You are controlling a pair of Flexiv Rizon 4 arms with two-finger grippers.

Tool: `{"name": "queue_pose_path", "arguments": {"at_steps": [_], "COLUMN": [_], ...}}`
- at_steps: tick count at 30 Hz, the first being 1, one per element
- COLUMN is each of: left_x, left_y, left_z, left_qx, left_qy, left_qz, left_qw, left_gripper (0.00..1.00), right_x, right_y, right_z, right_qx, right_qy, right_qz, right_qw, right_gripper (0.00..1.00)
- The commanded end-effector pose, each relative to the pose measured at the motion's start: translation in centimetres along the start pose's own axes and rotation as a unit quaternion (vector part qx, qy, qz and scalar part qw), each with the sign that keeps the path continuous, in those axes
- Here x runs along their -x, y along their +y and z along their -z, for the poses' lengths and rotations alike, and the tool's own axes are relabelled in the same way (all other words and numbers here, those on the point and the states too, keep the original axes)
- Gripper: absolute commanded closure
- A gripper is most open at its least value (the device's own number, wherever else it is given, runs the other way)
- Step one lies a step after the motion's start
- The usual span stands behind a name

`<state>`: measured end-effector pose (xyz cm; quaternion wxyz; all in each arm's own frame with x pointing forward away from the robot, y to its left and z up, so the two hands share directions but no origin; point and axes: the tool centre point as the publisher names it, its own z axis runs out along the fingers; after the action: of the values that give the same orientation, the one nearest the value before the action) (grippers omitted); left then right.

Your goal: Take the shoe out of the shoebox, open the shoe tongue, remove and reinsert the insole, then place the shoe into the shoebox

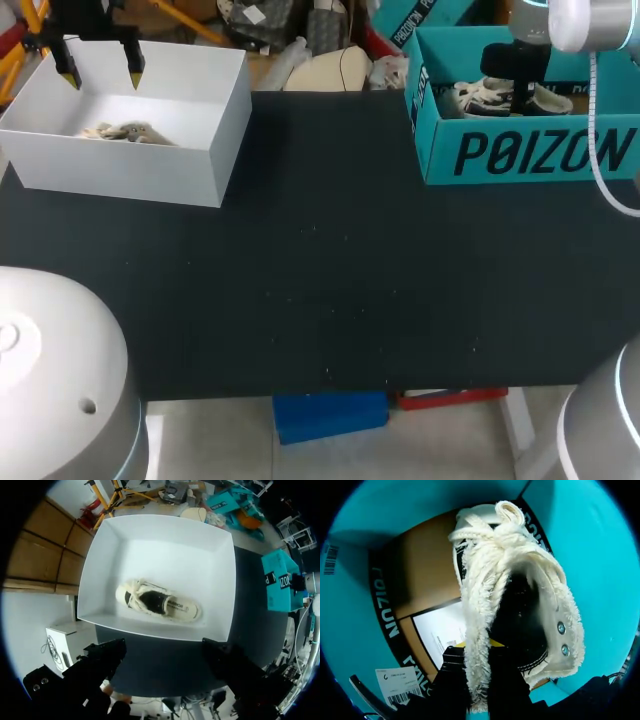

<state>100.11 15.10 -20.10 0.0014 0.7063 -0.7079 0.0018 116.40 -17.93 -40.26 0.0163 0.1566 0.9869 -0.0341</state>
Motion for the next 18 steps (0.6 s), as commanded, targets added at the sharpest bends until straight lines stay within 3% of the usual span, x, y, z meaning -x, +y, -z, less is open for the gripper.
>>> {"name": "queue_pose_path", "arguments": {"at_steps": [1,8,18], "left_x": [0.0,0.0,0.0], "left_y": [0.0,0.0,0.0], "left_z": [0.1,0.1,0.1], "left_qx": [0.001,0.001,0.001], "left_qy": [-0.001,-0.001,-0.001], "left_qz": [0.000,0.000,0.000], "left_qw": [1.000,1.000,1.000], "left_gripper": [0.00,0.00,0.00], "right_x": [0.1,-0.1,-4.0], "right_y": [-0.2,-1.4,-2.5], "right_z": [1.0,5.3,16.1], "right_qx": [-0.005,-0.001,-0.014], "right_qy": [-0.006,-0.043,-0.123], "right_qz": [0.001,-0.003,-0.003], "right_qw": [1.000,0.999,0.992], "right_gripper": [1.00,1.00,1.00]}}
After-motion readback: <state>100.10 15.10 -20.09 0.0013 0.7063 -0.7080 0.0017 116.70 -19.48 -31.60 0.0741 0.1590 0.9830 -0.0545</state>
